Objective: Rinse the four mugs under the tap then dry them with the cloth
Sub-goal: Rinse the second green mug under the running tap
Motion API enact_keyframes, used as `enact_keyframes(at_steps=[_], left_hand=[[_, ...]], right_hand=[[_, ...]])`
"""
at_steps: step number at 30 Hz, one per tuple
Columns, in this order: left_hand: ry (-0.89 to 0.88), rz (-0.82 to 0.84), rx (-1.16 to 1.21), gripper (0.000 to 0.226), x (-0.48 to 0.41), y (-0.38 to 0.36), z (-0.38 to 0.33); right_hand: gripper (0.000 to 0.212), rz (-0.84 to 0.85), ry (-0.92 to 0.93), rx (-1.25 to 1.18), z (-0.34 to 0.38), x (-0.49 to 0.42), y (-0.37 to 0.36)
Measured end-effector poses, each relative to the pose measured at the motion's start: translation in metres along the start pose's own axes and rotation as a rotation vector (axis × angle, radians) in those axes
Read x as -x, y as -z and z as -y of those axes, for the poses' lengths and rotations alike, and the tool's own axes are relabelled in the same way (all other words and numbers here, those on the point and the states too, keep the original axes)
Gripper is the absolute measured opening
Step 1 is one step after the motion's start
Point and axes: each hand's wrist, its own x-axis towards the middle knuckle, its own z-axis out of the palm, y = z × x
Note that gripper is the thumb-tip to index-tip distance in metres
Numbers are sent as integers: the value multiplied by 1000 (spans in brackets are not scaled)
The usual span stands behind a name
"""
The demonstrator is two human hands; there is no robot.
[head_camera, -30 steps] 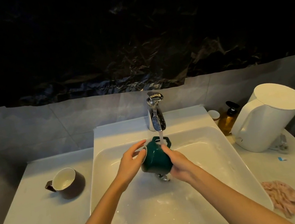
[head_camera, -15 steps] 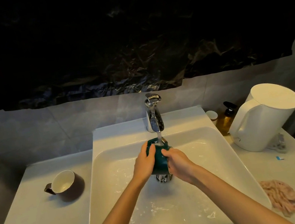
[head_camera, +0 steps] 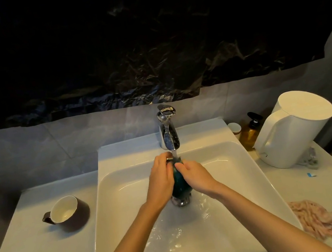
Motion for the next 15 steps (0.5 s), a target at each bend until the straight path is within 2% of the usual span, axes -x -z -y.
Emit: enact_keyframes(at_steps=[3, 5, 7, 10, 13, 15], left_hand=[[-126, 181, -359, 13, -13, 12, -5], [-95, 300, -434, 16, -21, 17, -8], [-17, 429, -332, 21, -25, 20, -10], [171, 531, 6, 12, -26, 21, -14], [250, 438, 230, 26, -23, 17, -18], [279, 363, 340, 29, -21, 12, -18]], right_hand=[[32, 59, 85, 229, 0, -3, 7], [28, 56, 138, 399, 0, -4, 13], [22, 49, 207, 592, 0, -3, 18], [25, 32, 289, 762, -1, 0, 24], [31, -7, 359, 850, -1, 1, 26], [34, -34, 379, 827, 0, 1, 27]])
